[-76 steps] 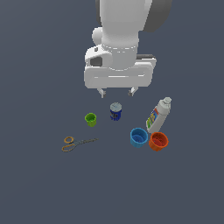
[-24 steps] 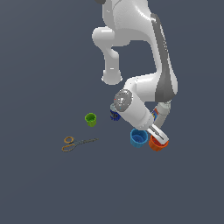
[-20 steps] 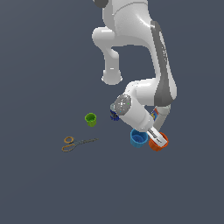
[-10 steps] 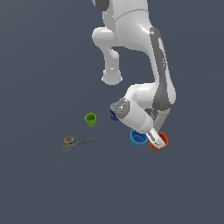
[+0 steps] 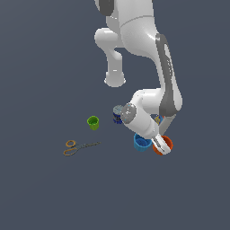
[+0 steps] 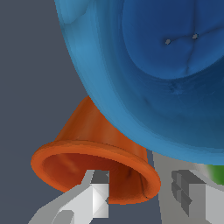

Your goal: Pick up a designated object from a clutter of objects.

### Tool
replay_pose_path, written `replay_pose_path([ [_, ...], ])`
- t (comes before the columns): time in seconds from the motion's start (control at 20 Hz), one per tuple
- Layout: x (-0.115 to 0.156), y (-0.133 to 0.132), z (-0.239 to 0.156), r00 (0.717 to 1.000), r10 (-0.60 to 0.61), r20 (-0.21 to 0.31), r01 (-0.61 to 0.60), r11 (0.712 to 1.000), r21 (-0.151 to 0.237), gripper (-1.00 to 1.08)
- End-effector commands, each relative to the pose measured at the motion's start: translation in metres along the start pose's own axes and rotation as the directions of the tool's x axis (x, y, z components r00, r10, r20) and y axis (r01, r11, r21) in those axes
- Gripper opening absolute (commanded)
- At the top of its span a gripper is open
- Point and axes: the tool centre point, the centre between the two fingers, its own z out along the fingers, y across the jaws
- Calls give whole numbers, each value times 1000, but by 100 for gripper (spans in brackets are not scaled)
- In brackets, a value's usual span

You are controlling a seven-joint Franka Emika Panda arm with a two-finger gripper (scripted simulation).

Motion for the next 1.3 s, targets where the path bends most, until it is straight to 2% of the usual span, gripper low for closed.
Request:
replay_pose_path([
  [0.0,-3,7,14,1000,2,8,-2,1000,-19,28],
  [0.05,-3,7,14,1000,2,8,-2,1000,-19,-100],
  [0.75,-2,7,7,1000,2,6,-2,1000,-15,-100],
  [1.0,0,12,-12,1000,2,6,-2,1000,-15,-100],
  [1.25,4,21,-47,1000,3,7,-3,1000,-15,-100],
])
